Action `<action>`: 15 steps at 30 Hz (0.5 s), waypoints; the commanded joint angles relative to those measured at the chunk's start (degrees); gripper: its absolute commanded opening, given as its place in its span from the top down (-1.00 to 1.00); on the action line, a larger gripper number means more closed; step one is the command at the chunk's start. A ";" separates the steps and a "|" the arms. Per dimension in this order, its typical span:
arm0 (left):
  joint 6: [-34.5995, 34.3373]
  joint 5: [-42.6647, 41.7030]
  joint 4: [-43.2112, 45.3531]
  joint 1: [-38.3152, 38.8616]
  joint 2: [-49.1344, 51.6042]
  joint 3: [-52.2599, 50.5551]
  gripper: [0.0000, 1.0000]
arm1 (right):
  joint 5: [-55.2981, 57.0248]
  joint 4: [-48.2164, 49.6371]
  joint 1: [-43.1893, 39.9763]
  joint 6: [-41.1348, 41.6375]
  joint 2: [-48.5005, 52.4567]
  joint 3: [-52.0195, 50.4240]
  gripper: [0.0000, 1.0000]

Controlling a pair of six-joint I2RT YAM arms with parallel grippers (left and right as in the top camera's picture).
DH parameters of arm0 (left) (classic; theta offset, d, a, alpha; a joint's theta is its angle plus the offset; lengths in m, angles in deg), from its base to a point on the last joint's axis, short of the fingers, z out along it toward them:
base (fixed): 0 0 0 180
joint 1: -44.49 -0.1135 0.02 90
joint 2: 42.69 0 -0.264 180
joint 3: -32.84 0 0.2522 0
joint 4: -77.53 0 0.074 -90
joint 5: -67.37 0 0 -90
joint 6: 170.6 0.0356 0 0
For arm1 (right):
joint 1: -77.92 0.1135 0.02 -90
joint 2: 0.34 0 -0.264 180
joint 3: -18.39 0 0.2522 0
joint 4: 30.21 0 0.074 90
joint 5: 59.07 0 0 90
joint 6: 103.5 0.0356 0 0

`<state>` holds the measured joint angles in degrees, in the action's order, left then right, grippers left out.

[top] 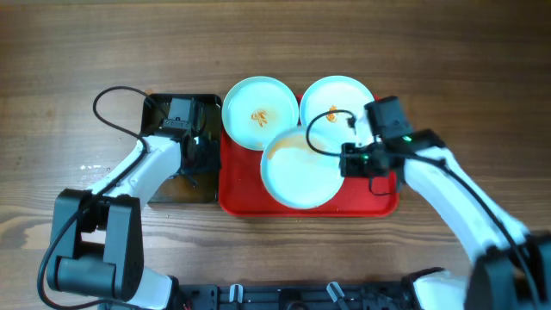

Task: Clean dirty plates on tray and stack at the side
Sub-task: 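Lift the cleaned front plate with the right gripper and place it right of the tray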

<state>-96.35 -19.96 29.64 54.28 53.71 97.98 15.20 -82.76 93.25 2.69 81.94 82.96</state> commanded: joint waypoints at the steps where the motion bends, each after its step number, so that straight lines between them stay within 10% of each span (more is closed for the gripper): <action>1: -0.09 -1.62 0.87 0.07 -0.98 0.07 -0.68 | 11.28 0.50 0.24 -2.54 -5.25 0.13 0.91; 15: -0.09 -1.62 3.06 0.07 -0.98 0.07 -0.70 | 53.35 2.49 20.22 -6.71 -6.40 1.55 0.91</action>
<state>-96.35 -19.94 32.22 54.28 53.71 97.98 53.83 -81.69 107.44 -0.35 76.30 82.96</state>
